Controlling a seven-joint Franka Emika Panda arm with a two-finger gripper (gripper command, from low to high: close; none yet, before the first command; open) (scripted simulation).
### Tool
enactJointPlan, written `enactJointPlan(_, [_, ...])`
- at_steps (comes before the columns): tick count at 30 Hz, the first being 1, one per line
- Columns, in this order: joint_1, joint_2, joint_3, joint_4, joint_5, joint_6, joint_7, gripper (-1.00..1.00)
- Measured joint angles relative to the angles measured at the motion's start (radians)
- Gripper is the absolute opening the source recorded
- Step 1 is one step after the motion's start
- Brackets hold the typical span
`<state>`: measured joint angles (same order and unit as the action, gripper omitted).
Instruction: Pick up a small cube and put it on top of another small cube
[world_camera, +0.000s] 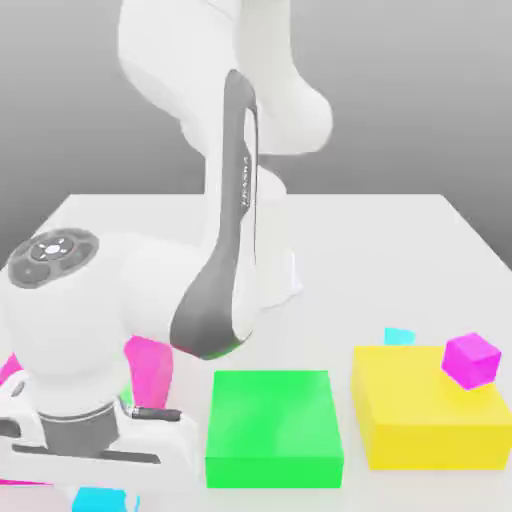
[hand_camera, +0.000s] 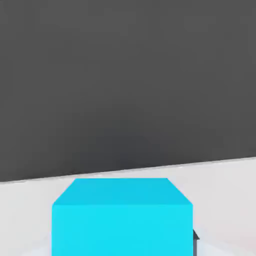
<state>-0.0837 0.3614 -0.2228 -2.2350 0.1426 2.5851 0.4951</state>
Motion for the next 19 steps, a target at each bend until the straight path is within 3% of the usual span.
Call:
enactJointPlan(11, [-0.116, -0.387, -0.117, -0.176, -0.154, -0.197, 0.081, -1.0])
enactJointPlan(16, [-0.118, -0.316, -0.114, -0.233, -0.11, -0.075, 0.044, -1.0])
enactJointPlan(17, [-0.121, -0.3, -0.114, -0.238, -0.101, -0.055, 0.037, 1.0])
enactJointPlan(19, [-0.121, -0.3, -0.114, -0.238, -0.101, -0.055, 0.037, 1.0])
